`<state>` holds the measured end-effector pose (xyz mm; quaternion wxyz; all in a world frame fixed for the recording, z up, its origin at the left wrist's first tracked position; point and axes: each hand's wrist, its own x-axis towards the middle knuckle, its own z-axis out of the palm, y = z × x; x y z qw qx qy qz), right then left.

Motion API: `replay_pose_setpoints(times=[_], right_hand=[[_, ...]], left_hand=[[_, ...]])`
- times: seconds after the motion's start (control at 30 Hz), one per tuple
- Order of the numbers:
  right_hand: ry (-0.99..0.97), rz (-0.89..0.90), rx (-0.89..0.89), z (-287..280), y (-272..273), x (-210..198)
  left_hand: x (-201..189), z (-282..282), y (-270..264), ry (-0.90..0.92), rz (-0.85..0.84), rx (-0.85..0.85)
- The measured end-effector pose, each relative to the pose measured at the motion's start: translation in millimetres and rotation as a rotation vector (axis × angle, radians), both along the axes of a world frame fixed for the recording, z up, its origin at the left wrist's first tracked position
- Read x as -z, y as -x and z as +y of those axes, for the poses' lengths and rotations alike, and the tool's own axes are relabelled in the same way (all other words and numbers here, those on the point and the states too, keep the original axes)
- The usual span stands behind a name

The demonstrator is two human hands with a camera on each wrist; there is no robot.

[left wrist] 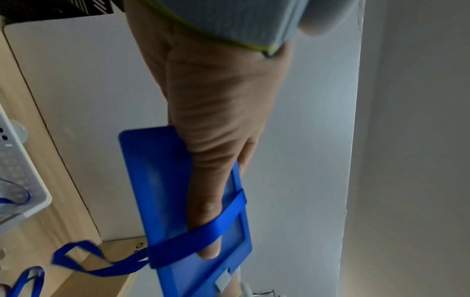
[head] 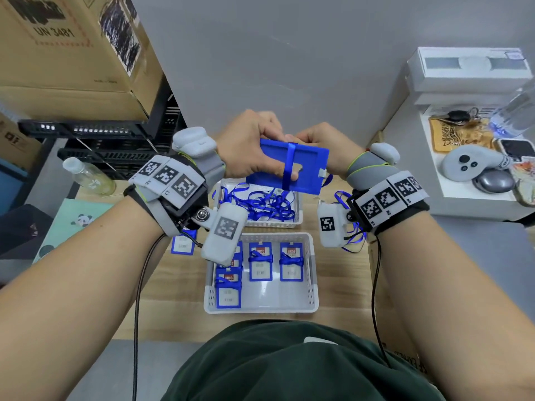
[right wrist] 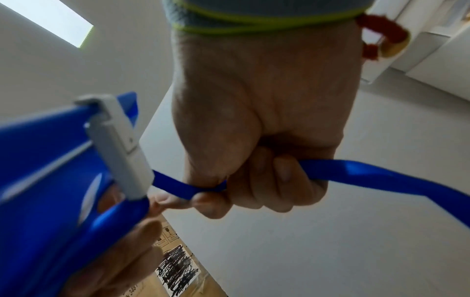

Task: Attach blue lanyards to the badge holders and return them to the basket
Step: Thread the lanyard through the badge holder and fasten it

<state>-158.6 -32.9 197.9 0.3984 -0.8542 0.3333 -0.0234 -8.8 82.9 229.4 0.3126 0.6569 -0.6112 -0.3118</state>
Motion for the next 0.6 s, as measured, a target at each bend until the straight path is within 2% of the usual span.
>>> replay_pose_setpoints(times=[0.1,0.2,0.3,0.43,0.53,0.6], right_hand=[[-0.037,0.054,-0.053,2.0,0.5,8.1],[-0.111,0.009,-0.023,9.5,3.1,18.6],[-0.165,0.017,-0.011,20.1,5.0,28.4],[-0.256,-0.175,0.064,23.8,0.5,32.2],[-0.261,-0.194,0.131,15.4,-0.2,33.6],[-0.356,-0.268,0.189,11.8,0.3,33.6]], left_hand=[[-4.6,0.3,2.2,0.046,0.059,-0.027],[-10.4,1.5,4.6,0.002,0.222,-0.061],[-11.8,1.3,6.9,-0.033,0.217,-0.109],[-11.4,-1.6,5.4,-0.012,0.23,-0.215],[-9.3,-4.3,0.5,0.004,0.245,-0.304],[-6.7,-5.5,-2.6,0.003,0.257,-0.334]])
